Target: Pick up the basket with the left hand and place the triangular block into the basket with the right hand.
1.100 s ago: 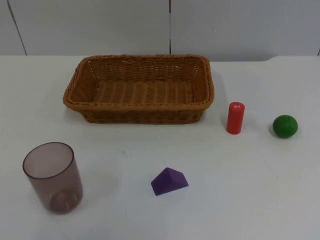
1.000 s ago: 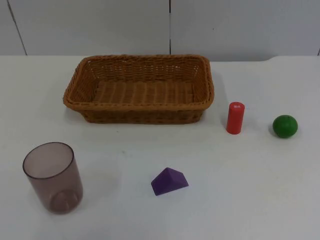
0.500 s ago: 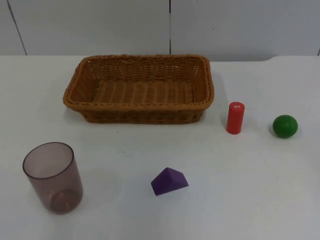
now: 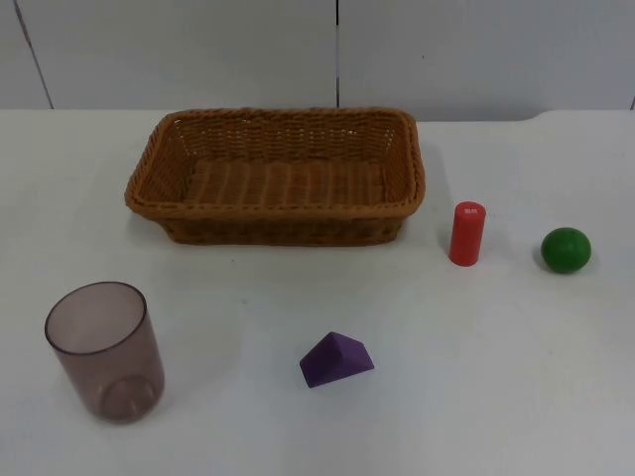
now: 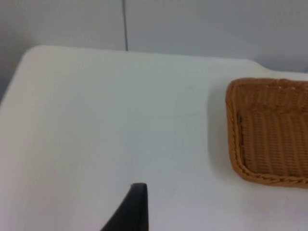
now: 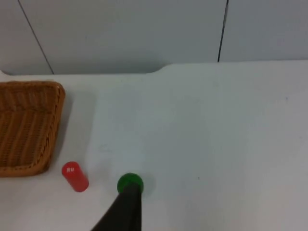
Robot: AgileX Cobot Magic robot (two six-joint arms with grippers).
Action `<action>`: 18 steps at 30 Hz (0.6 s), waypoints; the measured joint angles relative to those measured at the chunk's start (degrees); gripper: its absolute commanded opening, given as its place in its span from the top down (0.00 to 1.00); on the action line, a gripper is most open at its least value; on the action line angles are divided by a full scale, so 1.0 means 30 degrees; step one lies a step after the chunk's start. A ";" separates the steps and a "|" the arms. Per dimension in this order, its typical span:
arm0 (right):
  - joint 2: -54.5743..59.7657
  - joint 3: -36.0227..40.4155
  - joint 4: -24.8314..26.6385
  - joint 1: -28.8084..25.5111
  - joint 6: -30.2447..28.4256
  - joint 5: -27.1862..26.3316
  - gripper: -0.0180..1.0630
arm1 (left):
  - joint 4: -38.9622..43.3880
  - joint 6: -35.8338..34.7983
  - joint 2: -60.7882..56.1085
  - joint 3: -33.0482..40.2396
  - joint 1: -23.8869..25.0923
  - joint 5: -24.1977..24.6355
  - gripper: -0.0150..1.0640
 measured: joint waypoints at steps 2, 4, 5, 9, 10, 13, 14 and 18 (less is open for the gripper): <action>0.0257 -0.0075 0.0000 0.0000 0.0000 -0.0214 0.02 | -0.0473 0.0313 0.0899 -0.0339 0.0000 -0.0088 0.01; 0.0654 -0.0116 0.0000 0.0000 0.0000 -0.0496 0.02 | -0.1630 0.1094 0.2616 -0.1127 0.0000 -0.0164 0.01; 0.0745 -0.0116 0.0000 0.0000 0.0000 -0.0649 0.02 | -0.2235 0.1598 0.3558 -0.1618 0.0000 -0.0164 0.01; 0.0926 -0.0116 0.0000 0.0000 0.0000 -0.0765 0.02 | -0.4876 0.3428 0.6102 -0.3187 0.0000 -0.0164 0.01; 0.0926 -0.0116 -0.0011 0.0000 0.0000 -0.0765 0.02 | -0.5915 0.4098 0.6944 -0.3736 0.0000 -0.0164 0.01; 0.0926 -0.0116 -0.0044 0.0000 0.0000 -0.0782 0.02 | -0.7703 0.5320 0.8634 -0.4778 -0.0252 -0.0211 0.01; 0.0926 -0.0116 -0.0083 0.0000 0.0000 -0.0782 0.02 | -0.8064 0.5507 0.9444 -0.5205 -0.0548 -0.0260 0.01; 0.0926 -0.0116 -0.0083 0.0000 0.0000 -0.0782 0.02 | -0.8390 0.5842 1.1150 -0.5657 -0.1611 -0.0845 0.01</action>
